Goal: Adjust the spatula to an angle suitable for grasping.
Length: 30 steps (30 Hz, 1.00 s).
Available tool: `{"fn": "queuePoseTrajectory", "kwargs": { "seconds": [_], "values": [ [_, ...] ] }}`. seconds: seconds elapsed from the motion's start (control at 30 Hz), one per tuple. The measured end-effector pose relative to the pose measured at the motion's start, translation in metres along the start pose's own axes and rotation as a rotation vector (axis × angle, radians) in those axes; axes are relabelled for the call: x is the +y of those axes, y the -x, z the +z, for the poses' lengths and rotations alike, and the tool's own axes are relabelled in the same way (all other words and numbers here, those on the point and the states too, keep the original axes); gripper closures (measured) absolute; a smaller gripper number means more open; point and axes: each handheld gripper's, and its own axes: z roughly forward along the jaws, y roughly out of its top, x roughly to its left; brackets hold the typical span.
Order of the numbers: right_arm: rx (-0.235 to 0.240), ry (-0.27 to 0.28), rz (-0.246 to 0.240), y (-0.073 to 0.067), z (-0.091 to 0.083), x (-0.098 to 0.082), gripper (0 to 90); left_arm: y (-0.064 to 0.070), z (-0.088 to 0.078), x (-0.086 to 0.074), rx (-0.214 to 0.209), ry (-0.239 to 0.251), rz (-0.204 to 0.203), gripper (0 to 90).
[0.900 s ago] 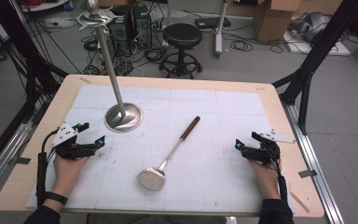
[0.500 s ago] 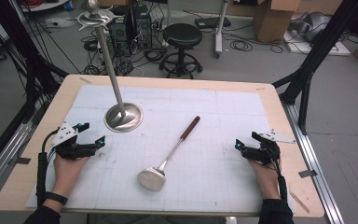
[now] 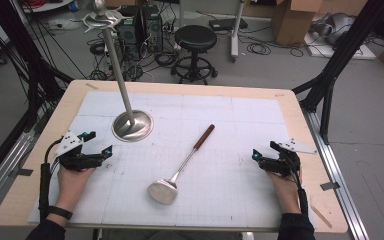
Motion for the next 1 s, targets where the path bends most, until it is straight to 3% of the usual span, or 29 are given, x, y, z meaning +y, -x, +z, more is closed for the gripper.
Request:
{"fn": "queuePoseTrajectory", "kwargs": {
  "seconds": [0.47,1.0],
  "values": [
    [0.002,0.016,-0.004,-0.0003,-0.0015,-0.0005,16.8,-0.0014,-0.0003,0.0,0.005,0.002,-0.012,15.1],
    [0.004,0.018,-0.011,-0.0007,-0.0017,-0.0005,16.8,0.0001,-0.0004,0.0004,0.004,0.001,0.005,15.1]
  ]
}}
